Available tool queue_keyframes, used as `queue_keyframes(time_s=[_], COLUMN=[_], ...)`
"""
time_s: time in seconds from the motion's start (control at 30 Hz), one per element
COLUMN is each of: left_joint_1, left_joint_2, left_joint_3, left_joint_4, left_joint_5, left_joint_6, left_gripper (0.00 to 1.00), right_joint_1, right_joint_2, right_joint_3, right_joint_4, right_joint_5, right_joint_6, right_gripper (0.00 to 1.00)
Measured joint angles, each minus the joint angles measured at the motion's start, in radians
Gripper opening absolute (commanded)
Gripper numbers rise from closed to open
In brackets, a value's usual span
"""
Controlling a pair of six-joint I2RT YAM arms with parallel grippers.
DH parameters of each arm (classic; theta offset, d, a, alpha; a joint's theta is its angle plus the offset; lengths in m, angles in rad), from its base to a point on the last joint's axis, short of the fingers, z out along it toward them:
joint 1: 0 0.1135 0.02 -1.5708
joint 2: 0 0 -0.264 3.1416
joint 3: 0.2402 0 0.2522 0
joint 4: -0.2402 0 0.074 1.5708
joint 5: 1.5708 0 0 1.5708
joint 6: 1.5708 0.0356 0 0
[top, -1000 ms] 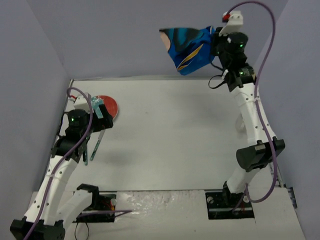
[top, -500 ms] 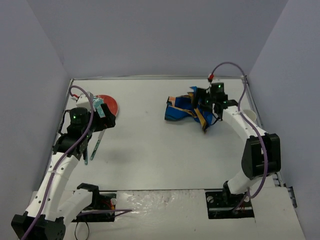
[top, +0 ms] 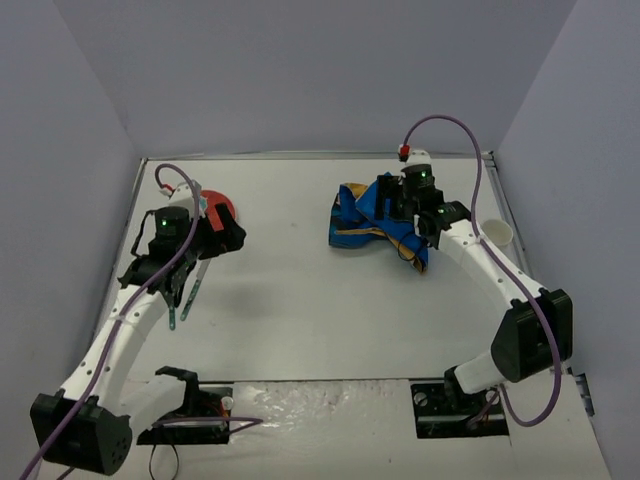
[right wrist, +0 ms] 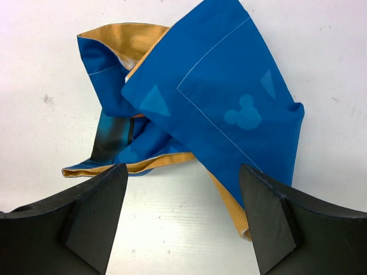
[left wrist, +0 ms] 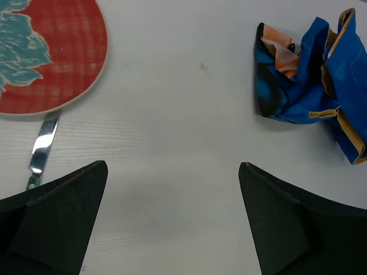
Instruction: Set the dinner table for one person
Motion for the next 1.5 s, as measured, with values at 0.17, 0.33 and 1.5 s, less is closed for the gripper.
queue_keyframes(time_s=[0.17,0.33,1.5], left_joint_1=[-0.042,-0.094,-0.422], left_joint_2=[0.133,0.296,0.984], left_joint_3=[0.01,0.057,0.327], left_joint_4=[0.068,0.14,0.511], left_joint_5=[0.044,0.085,0.148], left_joint_6=[-0.053,-0.176,-1.146], left_gripper=[0.97,0.97,0.0], right_joint_1=[0.07,0.123,0.116], right_joint_2=[0.093,0.223,-0.207], right_joint_3=[0.107,0.216,-0.059], right_joint_4=[-0.023,-0.007,-0.065], right_joint_5=[0.061,0.081,0.257], right_joint_6=[-0.049,-0.107,-0.1], right_gripper=[0.75,0.76,0.76])
